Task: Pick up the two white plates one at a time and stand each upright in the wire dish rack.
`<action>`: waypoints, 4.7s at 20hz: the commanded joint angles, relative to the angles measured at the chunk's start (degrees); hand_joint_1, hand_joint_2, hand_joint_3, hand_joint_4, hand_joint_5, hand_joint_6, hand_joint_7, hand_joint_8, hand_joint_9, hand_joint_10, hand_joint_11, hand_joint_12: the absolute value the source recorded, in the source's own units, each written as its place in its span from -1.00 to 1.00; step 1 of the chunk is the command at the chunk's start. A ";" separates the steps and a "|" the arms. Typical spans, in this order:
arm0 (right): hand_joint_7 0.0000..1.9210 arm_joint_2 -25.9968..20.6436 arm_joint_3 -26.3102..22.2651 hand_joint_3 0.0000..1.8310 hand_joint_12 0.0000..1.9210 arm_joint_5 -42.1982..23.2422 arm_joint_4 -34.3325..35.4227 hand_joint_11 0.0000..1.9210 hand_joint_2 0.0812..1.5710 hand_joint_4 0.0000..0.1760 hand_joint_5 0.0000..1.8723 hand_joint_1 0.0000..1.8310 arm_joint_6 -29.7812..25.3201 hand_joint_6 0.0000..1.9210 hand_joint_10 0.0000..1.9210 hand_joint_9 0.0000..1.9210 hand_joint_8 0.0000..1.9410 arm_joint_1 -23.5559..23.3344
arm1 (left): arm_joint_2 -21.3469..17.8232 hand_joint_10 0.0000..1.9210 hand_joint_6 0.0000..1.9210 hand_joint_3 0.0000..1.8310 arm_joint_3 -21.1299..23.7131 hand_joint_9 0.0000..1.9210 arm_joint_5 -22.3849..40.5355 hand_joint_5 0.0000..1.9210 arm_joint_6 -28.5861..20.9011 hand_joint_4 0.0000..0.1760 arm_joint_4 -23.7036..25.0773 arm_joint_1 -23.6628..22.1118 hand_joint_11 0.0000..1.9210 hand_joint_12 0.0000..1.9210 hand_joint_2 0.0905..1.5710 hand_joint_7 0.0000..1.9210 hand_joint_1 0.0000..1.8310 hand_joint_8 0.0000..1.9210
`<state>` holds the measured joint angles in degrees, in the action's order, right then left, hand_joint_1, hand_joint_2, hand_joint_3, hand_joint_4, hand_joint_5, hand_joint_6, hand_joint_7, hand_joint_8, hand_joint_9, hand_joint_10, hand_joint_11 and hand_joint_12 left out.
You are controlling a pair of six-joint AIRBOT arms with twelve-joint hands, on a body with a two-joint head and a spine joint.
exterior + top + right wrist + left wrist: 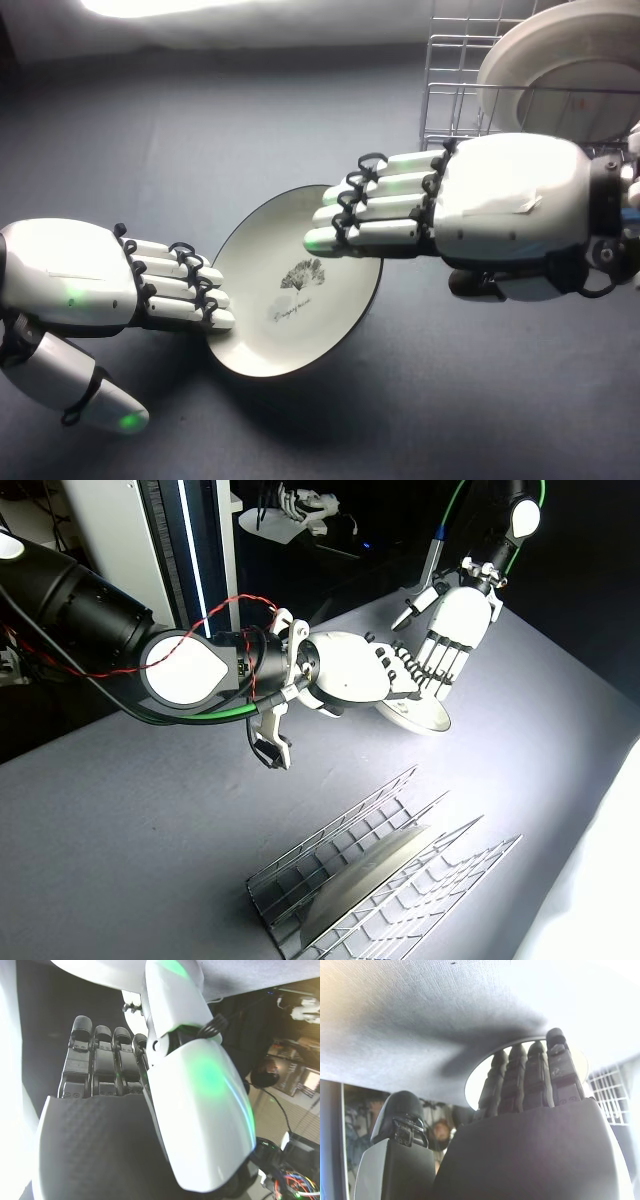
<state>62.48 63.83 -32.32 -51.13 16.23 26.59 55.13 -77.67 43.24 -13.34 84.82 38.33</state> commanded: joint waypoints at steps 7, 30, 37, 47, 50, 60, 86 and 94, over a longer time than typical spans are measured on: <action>-1.00 4.54 1.31 -1.00 -0.37 -2.65 1.77 -1.00 0.40 -1.00 -1.00 0.67 0.22 -1.00 -1.00 -0.99 -1.00 0.89 | 0.32 -0.99 -0.99 -1.00 0.30 -0.96 2.46 -0.86 -0.20 -1.00 -0.80 0.44 -0.99 -0.99 0.51 -0.90 -1.00 -0.99; -0.05 15.76 11.38 -1.00 0.55 -1.79 1.26 -0.24 0.39 -1.00 -0.17 0.62 0.93 -0.03 -0.07 -0.13 -0.36 -0.67 | 0.62 -0.98 -0.98 -1.00 0.03 -0.91 2.54 -0.83 -0.21 -1.00 -0.80 0.47 -0.95 -0.97 0.53 -0.86 -1.00 -0.98; 0.18 15.12 11.37 -1.00 0.33 -2.42 1.26 0.01 0.31 -1.00 0.11 0.52 1.14 -0.05 0.06 0.08 -0.38 -0.74 | 0.12 -0.99 -0.99 -1.00 -0.75 -0.93 3.18 -0.87 -2.06 -1.00 -0.81 -2.22 -0.98 -0.98 0.53 -0.88 -1.00 -0.99; 0.15 8.89 4.29 -1.00 0.38 -5.68 6.79 0.03 0.32 -1.00 0.08 0.51 0.86 0.01 0.09 0.08 -0.37 -4.20 | -2.04 -0.98 -0.98 -1.00 -3.93 -0.92 5.12 -0.84 -4.72 -1.00 -0.38 -15.64 -0.96 -0.98 0.53 -0.87 -1.00 -0.99; 0.22 5.77 0.76 -1.00 0.35 -5.98 10.53 0.02 0.30 -1.00 0.12 0.52 0.81 -0.06 0.04 0.10 -0.46 -5.34 | -2.54 -0.99 -0.99 -1.00 -4.71 -0.94 6.00 -0.85 -4.77 -1.00 -0.38 -17.20 -0.99 -0.99 0.53 -0.88 -1.00 -0.99; 0.11 -3.30 -7.64 -1.00 0.25 -6.16 27.51 0.03 0.34 -1.00 0.05 0.51 0.13 0.09 0.06 0.04 -0.26 -9.04 | -3.17 -1.00 -1.00 -1.00 -9.07 -0.96 6.90 -0.87 -4.75 -1.00 0.75 -18.81 -0.99 -1.00 0.54 -0.90 -1.00 -1.00; 0.11 -11.03 -9.06 -1.00 0.13 -4.08 70.49 0.04 0.35 -1.00 0.03 0.51 -1.11 0.13 0.06 0.06 -0.29 -14.02 | -2.97 -0.99 -0.99 -0.99 -9.58 -0.94 5.87 -0.87 -4.74 -1.00 2.15 -18.07 -0.98 -0.99 0.56 -0.89 -1.00 -0.99; 0.18 -12.18 -4.99 -1.00 0.11 -3.45 72.08 0.06 0.33 -1.00 0.05 0.51 -1.13 0.11 0.01 0.06 -0.39 -12.40 | -2.87 -1.00 -1.00 -1.00 -9.01 -0.95 5.33 -0.87 -4.74 -1.00 2.22 -18.04 -1.00 -0.99 0.55 -0.89 -1.00 -1.00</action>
<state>50.74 58.81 -28.16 20.62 16.58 15.00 52.58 -86.56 47.64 -18.04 90.85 20.60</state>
